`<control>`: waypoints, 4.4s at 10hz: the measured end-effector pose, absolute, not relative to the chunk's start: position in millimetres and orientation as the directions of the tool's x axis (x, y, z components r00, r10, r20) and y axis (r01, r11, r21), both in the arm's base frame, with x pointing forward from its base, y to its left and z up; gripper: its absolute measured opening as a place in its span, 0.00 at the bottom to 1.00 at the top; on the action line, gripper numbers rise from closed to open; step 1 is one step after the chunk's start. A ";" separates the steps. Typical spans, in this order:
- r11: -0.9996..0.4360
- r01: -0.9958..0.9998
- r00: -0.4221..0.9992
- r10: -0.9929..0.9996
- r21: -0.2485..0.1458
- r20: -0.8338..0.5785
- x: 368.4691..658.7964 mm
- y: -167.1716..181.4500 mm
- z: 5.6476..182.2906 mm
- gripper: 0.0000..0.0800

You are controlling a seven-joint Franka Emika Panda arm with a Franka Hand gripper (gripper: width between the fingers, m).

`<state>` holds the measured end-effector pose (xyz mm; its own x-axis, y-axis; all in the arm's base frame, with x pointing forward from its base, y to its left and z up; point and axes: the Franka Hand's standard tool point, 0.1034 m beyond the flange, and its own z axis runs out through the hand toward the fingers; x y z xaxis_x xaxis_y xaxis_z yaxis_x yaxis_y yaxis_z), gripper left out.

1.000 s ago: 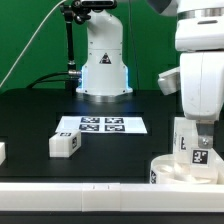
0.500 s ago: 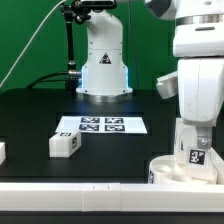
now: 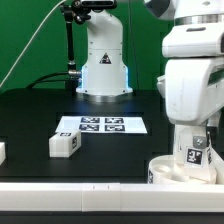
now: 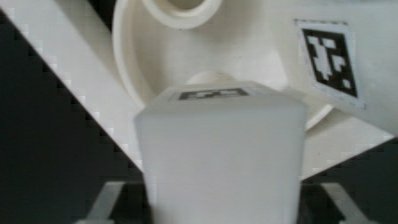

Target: Assemble stool

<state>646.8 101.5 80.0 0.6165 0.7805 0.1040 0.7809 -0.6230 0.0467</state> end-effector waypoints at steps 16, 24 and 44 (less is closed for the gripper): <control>-0.906 -0.405 0.910 -0.412 -0.119 0.043 642.2 106.4 78.3 0.42; -0.353 -0.919 0.373 -0.922 -0.175 -0.099 634.5 109.3 78.4 0.42; 0.317 -0.942 -0.269 -0.909 -0.110 -0.320 645.8 75.1 105.9 0.81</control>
Offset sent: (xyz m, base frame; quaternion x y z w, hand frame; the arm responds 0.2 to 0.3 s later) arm -0.0082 0.0059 -0.0048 0.0098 -0.0005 0.2322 0.9726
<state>645.8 75.1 105.9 -0.2687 -0.9087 -0.3195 -0.9420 0.3171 -0.1097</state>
